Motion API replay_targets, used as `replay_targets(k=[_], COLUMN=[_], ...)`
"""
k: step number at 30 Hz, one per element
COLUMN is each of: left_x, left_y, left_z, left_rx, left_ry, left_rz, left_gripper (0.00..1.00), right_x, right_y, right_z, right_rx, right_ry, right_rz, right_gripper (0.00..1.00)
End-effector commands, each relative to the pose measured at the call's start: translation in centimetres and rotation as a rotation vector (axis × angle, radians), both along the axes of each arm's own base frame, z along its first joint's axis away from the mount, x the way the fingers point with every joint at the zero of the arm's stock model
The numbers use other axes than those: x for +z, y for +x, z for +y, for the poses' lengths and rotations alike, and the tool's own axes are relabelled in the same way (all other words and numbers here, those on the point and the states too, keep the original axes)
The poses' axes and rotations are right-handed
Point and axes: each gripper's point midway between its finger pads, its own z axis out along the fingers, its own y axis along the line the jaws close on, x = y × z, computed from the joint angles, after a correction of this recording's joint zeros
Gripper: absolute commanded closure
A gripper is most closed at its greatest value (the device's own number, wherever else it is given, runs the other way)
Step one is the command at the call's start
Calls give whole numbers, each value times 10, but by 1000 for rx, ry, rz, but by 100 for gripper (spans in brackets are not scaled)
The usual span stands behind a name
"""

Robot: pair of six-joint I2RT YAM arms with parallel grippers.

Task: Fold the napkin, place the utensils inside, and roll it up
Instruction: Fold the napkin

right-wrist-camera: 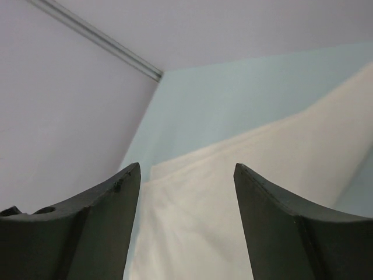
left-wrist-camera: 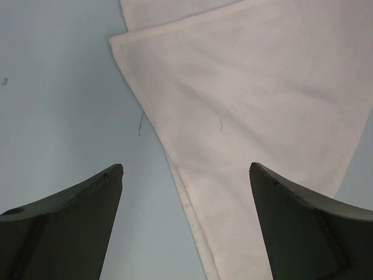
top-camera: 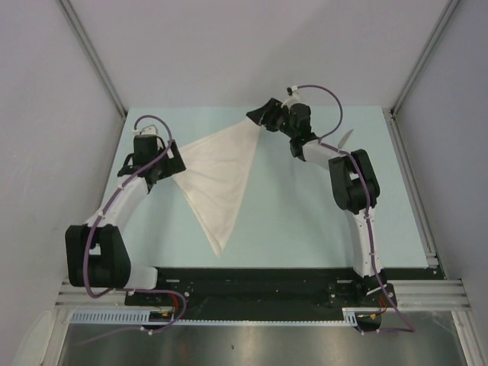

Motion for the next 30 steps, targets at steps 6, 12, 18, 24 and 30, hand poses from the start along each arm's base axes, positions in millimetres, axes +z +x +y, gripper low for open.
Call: replay_targets(k=[6, 12, 18, 24, 30], left_x=[9, -13, -15, -11, 2], left_y=[54, 68, 72, 73, 74], left_z=[16, 23, 23, 20, 12], left_rx=[40, 46, 38, 26, 1], left_ry=[-66, -93, -100, -132, -185], left_rz=[-55, -11, -13, -24, -55], left_gripper=[10, 12, 12, 12, 12], right_x=[-89, -127, -133, -145, -163], right_y=[24, 44, 75, 86, 86], right_z=[-33, -38, -42, -38, -38], right_rx=[17, -34, -78, -103, -149], right_ry=[-135, -181, -143, -144, -133], right_rz=[241, 307, 327, 382, 467], right_gripper=[34, 34, 37, 39, 41])
